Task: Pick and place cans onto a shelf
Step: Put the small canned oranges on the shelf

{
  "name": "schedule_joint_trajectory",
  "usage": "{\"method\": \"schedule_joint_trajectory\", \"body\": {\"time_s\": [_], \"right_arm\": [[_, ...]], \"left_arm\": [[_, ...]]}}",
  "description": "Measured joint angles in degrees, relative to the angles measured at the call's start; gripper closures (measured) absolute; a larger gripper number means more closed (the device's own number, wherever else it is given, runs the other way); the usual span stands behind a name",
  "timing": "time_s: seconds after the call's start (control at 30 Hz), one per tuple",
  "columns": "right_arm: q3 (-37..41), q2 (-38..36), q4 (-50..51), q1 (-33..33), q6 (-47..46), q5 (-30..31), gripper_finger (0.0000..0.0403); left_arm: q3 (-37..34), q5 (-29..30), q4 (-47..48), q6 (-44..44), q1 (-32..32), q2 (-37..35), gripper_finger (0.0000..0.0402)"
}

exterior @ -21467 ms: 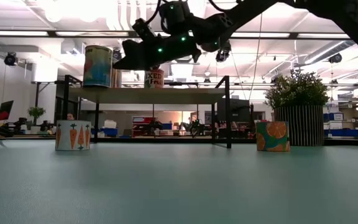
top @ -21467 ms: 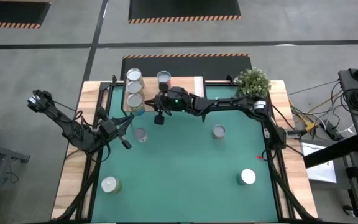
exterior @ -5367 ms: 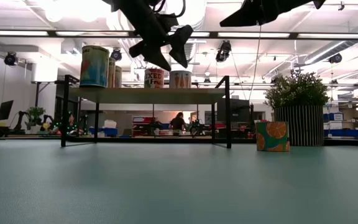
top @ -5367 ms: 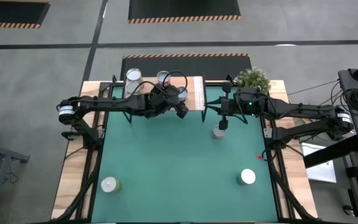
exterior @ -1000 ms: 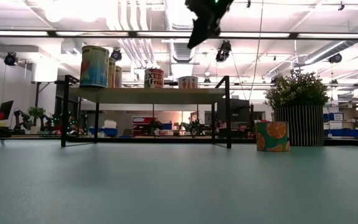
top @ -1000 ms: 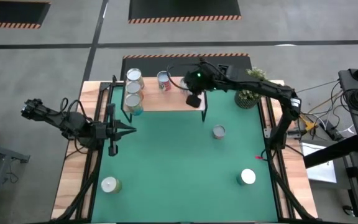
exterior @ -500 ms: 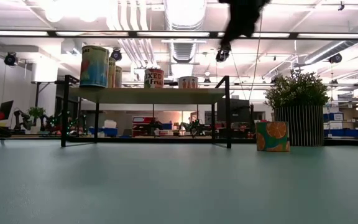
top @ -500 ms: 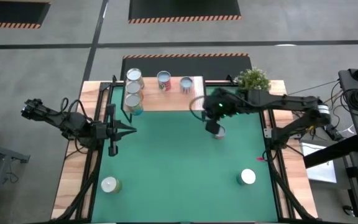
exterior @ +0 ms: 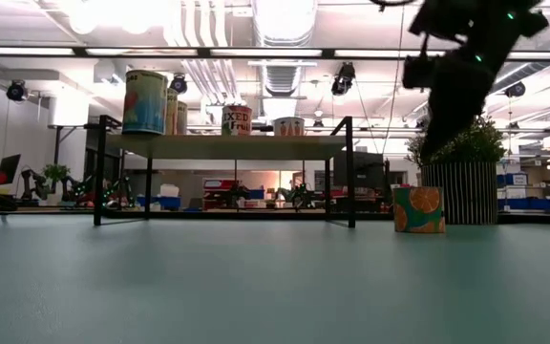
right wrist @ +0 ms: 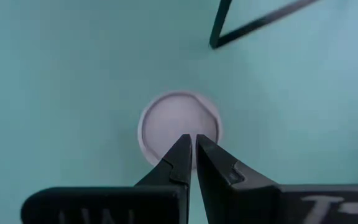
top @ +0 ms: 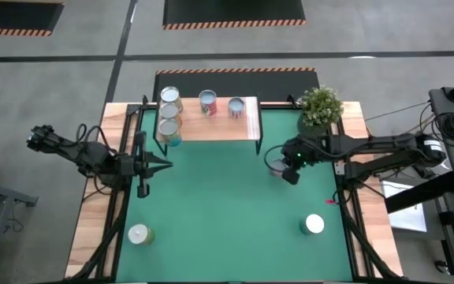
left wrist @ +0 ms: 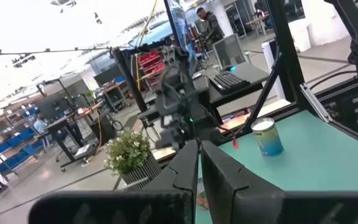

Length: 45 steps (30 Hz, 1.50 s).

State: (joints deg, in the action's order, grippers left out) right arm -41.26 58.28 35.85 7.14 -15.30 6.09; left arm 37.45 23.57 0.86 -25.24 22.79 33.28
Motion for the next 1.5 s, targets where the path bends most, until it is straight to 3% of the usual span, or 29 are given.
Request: {"method": "schedule_joint_trajectory", "body": {"time_s": [0.17,0.5,0.67,0.97,1.1,1.3,1.5], "right_arm": [[5.03,-1.27,-4.03,0.0,-0.33,0.32,0.039],[5.21,0.15,-4.92,0.0,-1.68,2.12,0.038],[5.21,1.26,-5.22,0.0,-2.76,3.25,0.0322],[5.19,2.67,-8.76,0.0,-4.71,2.98,0.0153],[5.12,2.51,-9.88,0.0,-2.93,1.62,0.0098],[5.45,5.05,-9.83,-0.61,0.8,1.38,0.0058],[5.47,8.38,-13.17,-1.18,2.51,0.81,0.0056]], "left_arm": [[0.02,0.0,-0.41,-1.06,-0.01,0.02,0.0398],[0.02,0.0,-0.41,-2.54,-0.01,0.02,0.0398],[0.02,0.0,-0.41,-2.58,0.0,0.02,0.0398],[0.02,0.0,-0.41,-2.6,-0.01,0.02,0.0398],[0.02,0.0,-0.39,-2.6,-0.02,0.02,0.0398],[0.02,0.0,-0.36,-2.6,-0.02,0.02,0.0398],[0.01,0.0,0.04,-2.59,-0.01,0.02,0.0398]]}}
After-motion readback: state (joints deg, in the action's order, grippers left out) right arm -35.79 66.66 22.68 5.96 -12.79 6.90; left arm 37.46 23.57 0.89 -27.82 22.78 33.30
